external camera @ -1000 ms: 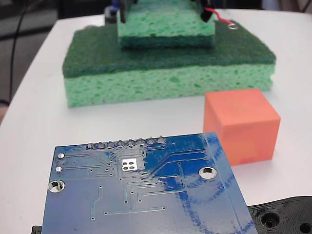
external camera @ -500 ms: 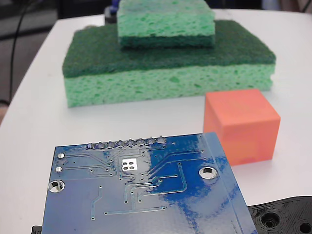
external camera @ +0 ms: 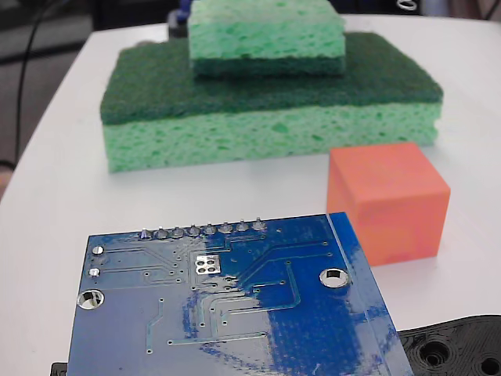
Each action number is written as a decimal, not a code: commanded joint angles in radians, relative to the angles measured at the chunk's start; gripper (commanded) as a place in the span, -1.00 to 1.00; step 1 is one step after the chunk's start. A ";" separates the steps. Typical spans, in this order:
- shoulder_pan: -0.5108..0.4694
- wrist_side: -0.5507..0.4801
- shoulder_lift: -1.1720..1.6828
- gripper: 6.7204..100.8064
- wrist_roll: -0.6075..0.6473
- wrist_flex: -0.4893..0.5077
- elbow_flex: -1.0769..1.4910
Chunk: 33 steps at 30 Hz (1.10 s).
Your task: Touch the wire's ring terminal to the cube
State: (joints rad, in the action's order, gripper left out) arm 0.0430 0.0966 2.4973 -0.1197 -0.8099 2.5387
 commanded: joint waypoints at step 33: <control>0.032 0.020 -0.189 0.99 -0.043 0.051 0.000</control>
State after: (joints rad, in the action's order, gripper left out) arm 0.0752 0.1150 2.3071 -0.1626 -0.7609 2.5479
